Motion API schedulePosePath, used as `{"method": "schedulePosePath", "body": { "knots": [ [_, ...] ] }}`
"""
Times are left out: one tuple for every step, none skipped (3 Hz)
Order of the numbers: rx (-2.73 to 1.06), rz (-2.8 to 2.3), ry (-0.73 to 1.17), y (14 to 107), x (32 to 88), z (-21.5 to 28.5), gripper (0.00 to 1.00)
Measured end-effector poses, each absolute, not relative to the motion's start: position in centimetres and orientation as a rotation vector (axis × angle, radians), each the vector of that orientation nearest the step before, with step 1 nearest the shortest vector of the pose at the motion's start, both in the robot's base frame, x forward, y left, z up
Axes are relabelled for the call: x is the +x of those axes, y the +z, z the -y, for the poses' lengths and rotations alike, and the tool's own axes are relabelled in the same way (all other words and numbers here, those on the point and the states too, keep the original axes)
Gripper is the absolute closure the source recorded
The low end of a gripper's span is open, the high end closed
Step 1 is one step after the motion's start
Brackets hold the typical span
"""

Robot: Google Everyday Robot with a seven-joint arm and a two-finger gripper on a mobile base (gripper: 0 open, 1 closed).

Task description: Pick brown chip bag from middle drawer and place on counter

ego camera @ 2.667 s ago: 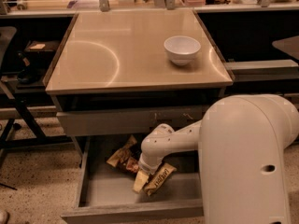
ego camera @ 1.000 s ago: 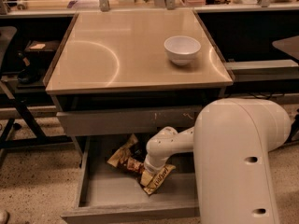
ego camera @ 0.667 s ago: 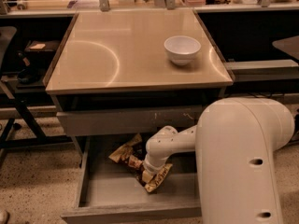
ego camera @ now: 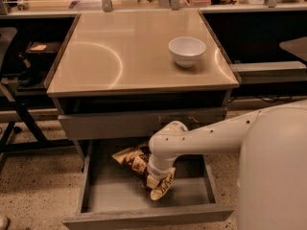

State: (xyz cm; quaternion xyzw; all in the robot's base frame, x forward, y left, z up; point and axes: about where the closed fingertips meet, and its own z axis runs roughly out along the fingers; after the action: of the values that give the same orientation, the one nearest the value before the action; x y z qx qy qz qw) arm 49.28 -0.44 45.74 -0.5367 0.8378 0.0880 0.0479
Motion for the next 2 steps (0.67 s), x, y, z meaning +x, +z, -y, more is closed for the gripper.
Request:
{"method": "schedulePosePath", "body": {
  "knots": [
    [-1.670, -2.542, 0.250, 50.2, 46.6, 1.3, 1.00],
    [-1.684, -2.482, 0.208, 56.0, 43.8, 2.1, 1.00]
  ]
}}
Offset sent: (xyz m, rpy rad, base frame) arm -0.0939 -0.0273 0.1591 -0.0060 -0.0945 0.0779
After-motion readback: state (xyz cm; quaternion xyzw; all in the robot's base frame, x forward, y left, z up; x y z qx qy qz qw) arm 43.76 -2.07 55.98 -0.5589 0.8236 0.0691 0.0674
